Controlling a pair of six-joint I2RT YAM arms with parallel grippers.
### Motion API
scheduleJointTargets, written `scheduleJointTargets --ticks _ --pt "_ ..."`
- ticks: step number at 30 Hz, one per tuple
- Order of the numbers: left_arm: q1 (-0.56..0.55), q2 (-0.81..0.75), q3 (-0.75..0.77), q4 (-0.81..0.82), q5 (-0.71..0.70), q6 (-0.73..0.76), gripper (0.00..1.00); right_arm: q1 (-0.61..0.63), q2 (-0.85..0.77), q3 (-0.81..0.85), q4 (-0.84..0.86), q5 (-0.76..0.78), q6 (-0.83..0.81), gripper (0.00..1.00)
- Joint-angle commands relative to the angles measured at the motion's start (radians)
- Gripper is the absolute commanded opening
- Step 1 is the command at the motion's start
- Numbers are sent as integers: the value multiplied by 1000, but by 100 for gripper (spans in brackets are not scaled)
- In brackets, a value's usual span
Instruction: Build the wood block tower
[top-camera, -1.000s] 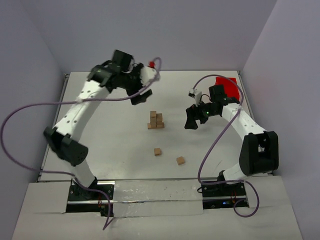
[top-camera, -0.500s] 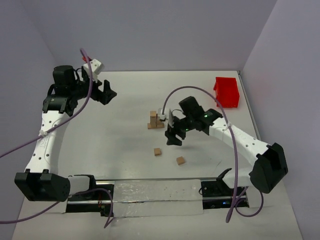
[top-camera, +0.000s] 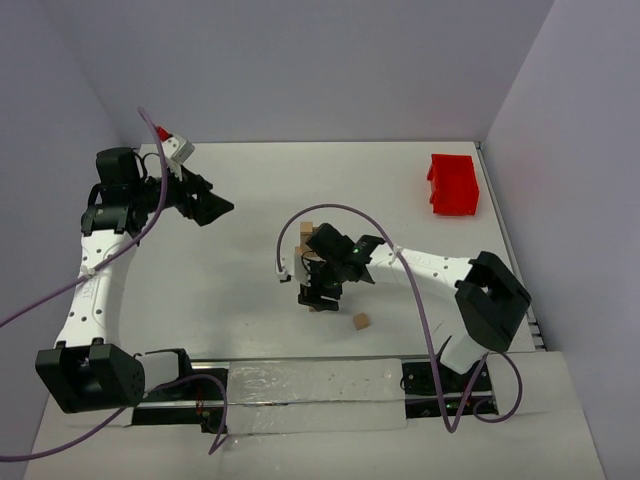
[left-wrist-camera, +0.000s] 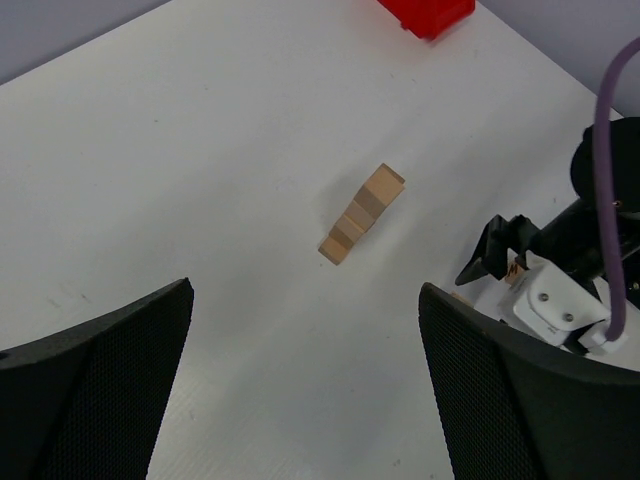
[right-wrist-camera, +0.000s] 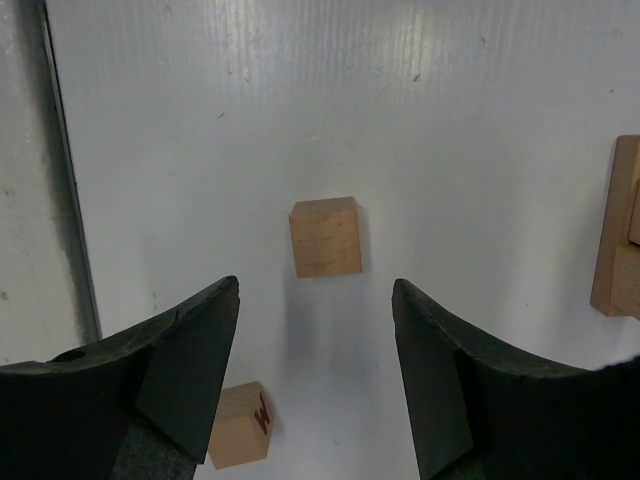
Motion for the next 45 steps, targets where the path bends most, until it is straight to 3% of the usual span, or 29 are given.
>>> scheduleJointTargets --ticks 1,12,19,26,31,35,45 --pt "4 -23 -10 23 90 44 99 11 43 54 41 22 -50 70" --pt "4 -6 20 -35 92 111 99 28 123 90 22 23 -83 68" --pt "4 7 25 -24 96 108 99 35 152 85 20 19 -86 61" --pt "4 13 35 -26 90 110 99 34 176 86 14 22 -95 50" --pt "4 18 34 -22 91 108 99 34 158 78 8 32 -93 33" --pt "3 22 34 -23 93 111 99 13 81 86 -37 27 -91 14" --pt "-4 67 72 -91 128 167 99 -224 -21 396 -388 -18 -225 7"
